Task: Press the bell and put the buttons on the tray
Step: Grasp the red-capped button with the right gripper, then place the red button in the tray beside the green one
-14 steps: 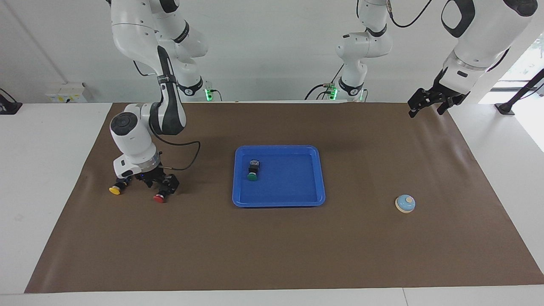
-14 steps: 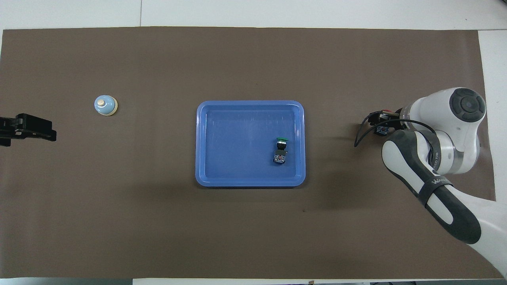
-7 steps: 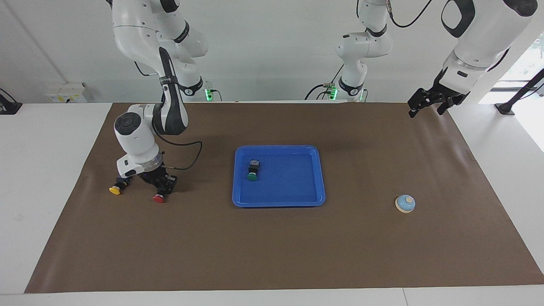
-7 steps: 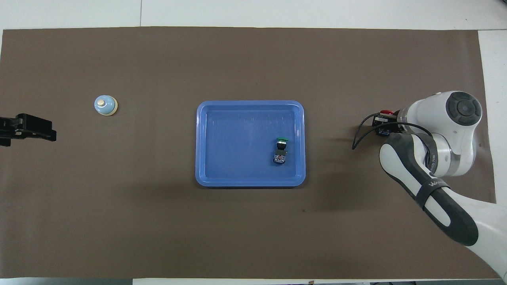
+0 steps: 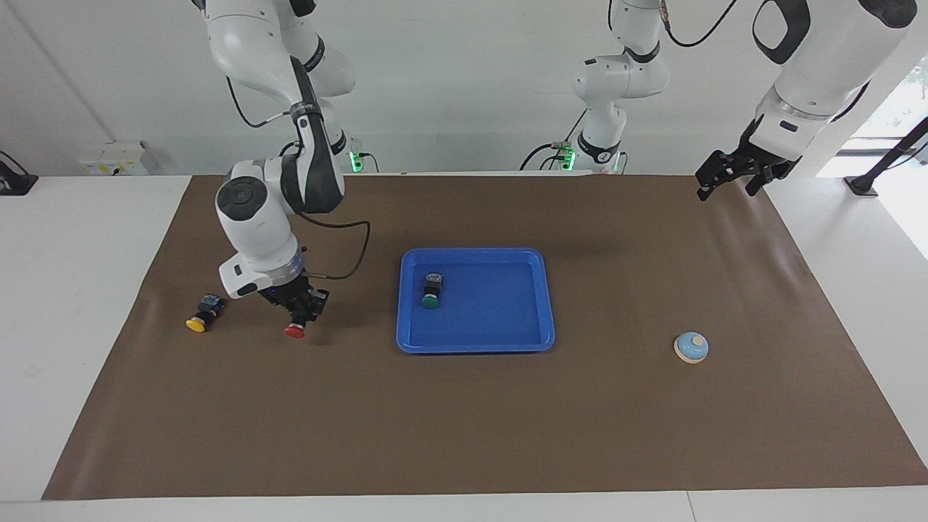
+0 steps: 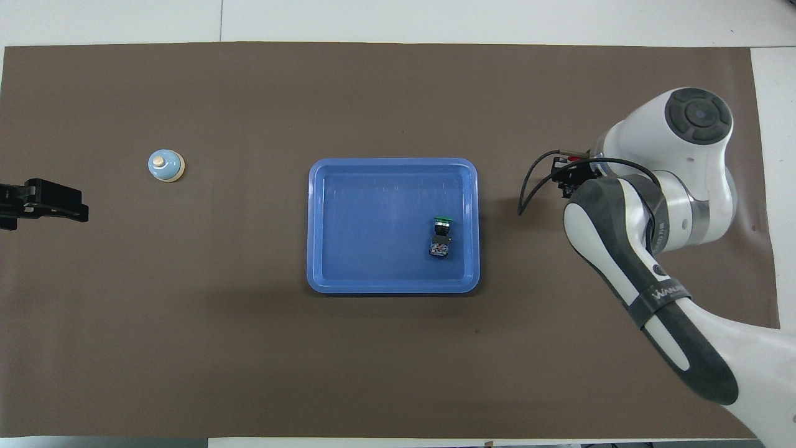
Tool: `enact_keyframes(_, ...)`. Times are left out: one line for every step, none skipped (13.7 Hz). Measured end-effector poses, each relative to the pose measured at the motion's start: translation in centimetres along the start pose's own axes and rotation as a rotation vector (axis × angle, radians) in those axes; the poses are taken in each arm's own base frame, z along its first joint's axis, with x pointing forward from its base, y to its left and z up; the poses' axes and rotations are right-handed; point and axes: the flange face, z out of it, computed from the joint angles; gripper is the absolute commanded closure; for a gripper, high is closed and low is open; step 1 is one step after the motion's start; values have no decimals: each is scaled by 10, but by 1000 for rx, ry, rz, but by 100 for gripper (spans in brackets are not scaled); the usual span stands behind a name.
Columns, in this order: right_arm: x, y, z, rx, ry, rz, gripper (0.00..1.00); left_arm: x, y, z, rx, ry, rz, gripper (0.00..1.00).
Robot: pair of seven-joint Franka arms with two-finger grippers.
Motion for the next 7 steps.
enact_keyframes(-9, -32, -20, -3, -4, -6, 100, 0, 0, 0, 0, 0, 0, 0)
enact_keyframes(-21, -62, -37, -6, -10, -25, 100, 0, 0, 0, 0, 0, 0, 0)
enact_keyframes(-34, -90, -47, 0, -20, -43, 100, 0, 0, 0, 0, 0, 0, 0)
enact_keyframes(-49, -117, -53, 24, -36, -47, 100, 0, 0, 0, 0, 0, 0, 0)
enact_keyframes(-64, -143, -54, 47, -51, -41, 100, 0, 0, 0, 0, 0, 0, 0)
enact_keyframes(-82, -167, -50, 53, -65, -37, 100, 0, 0, 0, 0, 0, 0, 0)
enact_keyframes(-103, -194, -42, 48, -77, -38, 100, 0, 0, 0, 0, 0, 0, 0)
